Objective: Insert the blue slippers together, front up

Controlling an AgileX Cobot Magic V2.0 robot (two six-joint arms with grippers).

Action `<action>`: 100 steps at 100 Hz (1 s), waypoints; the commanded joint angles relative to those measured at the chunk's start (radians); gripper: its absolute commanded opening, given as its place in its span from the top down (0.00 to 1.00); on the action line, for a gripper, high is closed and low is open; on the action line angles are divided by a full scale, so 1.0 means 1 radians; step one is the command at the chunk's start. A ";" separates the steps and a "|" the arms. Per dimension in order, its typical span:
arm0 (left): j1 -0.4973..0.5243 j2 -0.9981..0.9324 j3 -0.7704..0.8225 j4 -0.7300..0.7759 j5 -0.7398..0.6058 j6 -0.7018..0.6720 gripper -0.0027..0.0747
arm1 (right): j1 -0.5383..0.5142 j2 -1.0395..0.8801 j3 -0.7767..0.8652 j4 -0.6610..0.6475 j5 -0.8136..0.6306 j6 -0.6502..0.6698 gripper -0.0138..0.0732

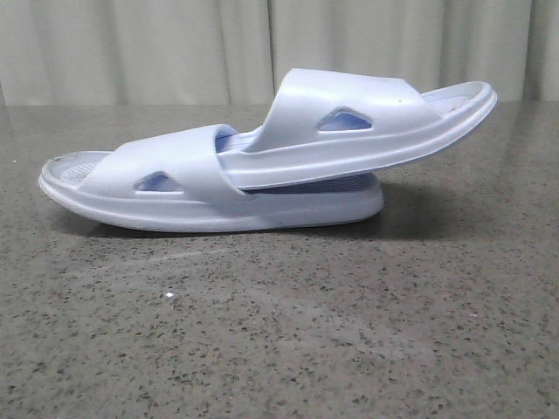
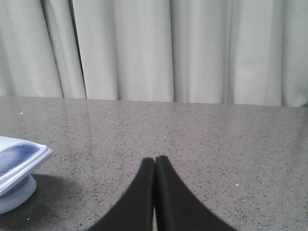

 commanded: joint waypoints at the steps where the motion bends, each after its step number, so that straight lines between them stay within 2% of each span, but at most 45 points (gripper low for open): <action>1: 0.004 -0.036 0.004 0.090 -0.109 -0.081 0.94 | -0.007 -0.012 -0.021 -0.025 -0.071 -0.009 0.96; 37: 0.004 -0.054 0.028 0.149 -0.113 -0.119 0.94 | -0.007 -0.012 -0.021 -0.025 -0.071 -0.009 0.96; 54: 0.004 -0.054 0.028 0.090 -0.113 -0.119 0.94 | -0.007 -0.012 -0.021 -0.025 -0.071 -0.009 0.96; 100: 0.004 -0.054 0.028 0.090 -0.113 -0.119 0.94 | -0.007 -0.012 -0.021 -0.025 -0.071 -0.009 0.96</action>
